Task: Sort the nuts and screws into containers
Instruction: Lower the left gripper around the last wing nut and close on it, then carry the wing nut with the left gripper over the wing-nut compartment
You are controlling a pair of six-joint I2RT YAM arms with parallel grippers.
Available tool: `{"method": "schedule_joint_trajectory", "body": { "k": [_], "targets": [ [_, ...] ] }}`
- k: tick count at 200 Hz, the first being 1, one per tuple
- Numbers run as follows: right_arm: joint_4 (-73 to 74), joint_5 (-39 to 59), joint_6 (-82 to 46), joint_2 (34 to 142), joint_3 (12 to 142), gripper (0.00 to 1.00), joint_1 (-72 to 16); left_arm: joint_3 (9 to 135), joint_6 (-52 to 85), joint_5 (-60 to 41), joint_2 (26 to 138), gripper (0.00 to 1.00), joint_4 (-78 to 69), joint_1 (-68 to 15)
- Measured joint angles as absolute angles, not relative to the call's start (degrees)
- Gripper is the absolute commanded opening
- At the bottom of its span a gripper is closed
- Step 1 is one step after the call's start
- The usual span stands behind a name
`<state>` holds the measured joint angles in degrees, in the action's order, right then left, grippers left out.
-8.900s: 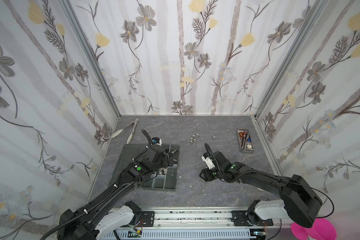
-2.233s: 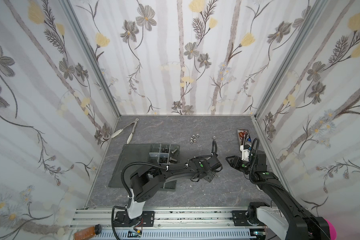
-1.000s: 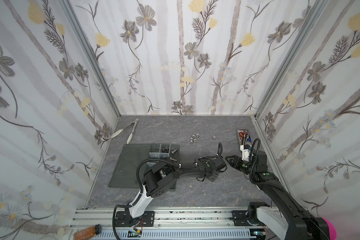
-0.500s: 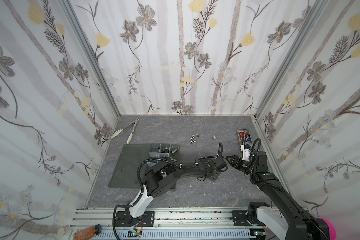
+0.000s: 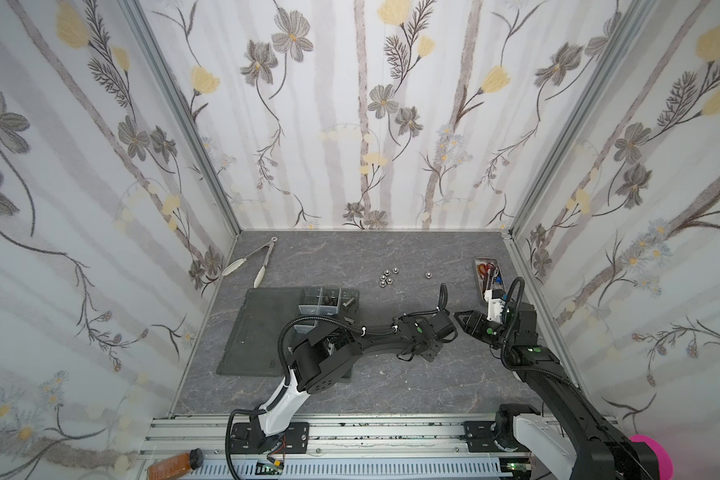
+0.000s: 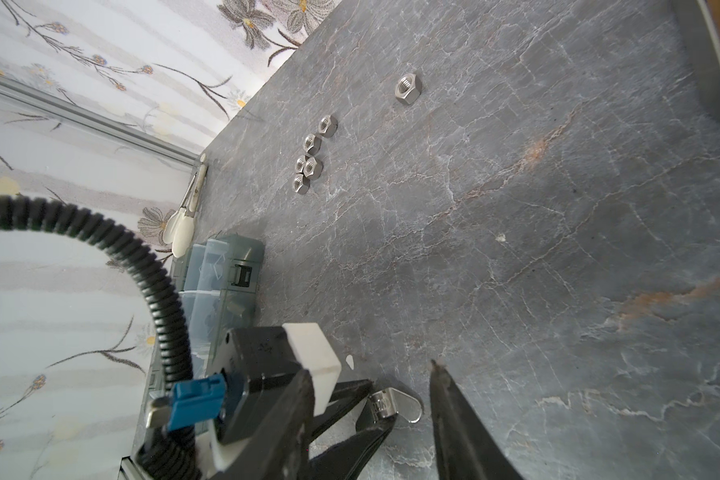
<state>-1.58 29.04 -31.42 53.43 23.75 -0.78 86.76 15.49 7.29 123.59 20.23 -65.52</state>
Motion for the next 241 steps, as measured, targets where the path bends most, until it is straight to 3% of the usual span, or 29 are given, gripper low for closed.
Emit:
{"method": "schedule_joint_trajectory", "body": {
  "k": [75,166,241],
  "targets": [
    [-1.58,28.99,-31.42,53.30,23.75,0.47,-0.69,86.76,15.68,6.90,123.63,0.13,19.27,-65.52],
    [-1.74,28.99,-31.29,52.93,23.75,0.47,-0.69,85.01,16.49,6.37,119.11,0.12,19.97,-65.34],
    [-2.00,29.02,-30.96,52.45,23.92,0.49,-1.85,78.35,16.93,9.58,108.49,0.12,20.86,-63.07]
  ]
}}
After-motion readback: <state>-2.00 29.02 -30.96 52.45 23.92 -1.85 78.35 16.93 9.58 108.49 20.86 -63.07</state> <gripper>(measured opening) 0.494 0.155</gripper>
